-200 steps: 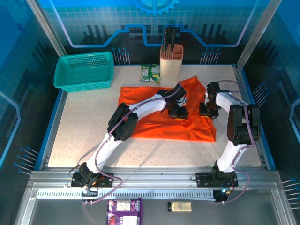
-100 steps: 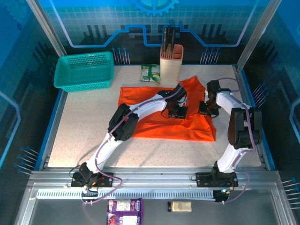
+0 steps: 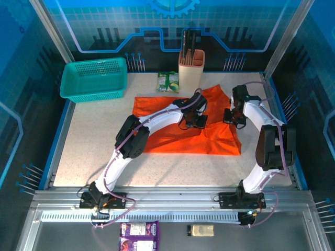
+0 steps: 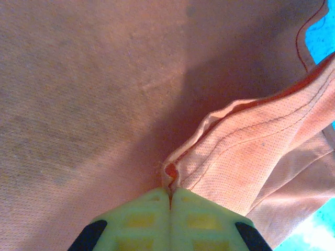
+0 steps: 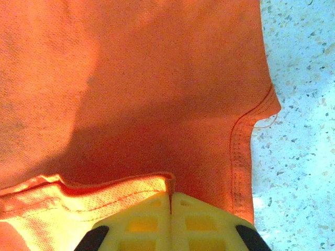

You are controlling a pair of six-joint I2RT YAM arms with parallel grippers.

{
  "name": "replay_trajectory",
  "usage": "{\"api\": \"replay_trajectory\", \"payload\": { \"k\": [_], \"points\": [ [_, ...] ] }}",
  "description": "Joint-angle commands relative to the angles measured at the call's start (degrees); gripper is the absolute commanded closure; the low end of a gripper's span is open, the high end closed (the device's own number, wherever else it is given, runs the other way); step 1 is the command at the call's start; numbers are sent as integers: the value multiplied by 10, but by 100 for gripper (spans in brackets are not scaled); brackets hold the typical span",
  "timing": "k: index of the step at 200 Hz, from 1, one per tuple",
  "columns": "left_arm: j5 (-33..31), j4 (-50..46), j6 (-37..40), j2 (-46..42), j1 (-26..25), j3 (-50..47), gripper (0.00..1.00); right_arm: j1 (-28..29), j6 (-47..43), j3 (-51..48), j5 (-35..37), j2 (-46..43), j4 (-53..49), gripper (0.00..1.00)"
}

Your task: Fold the inside-out t-shirt

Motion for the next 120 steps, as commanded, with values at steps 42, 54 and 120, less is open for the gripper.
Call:
{"api": "replay_trajectory", "payload": {
  "k": [42, 54, 120],
  "points": [
    [-19, 7, -15, 5, 0, 4, 100, 7, -10, 39, 22, 36, -3, 100],
    [-22, 8, -18, 10, 0, 6, 100, 7, -11, 40, 26, 40, 2, 100],
    [-47, 8, -25, -11, 0, 0, 86, 8, -3, 37, 48, 28, 4, 84]
  ]
}}
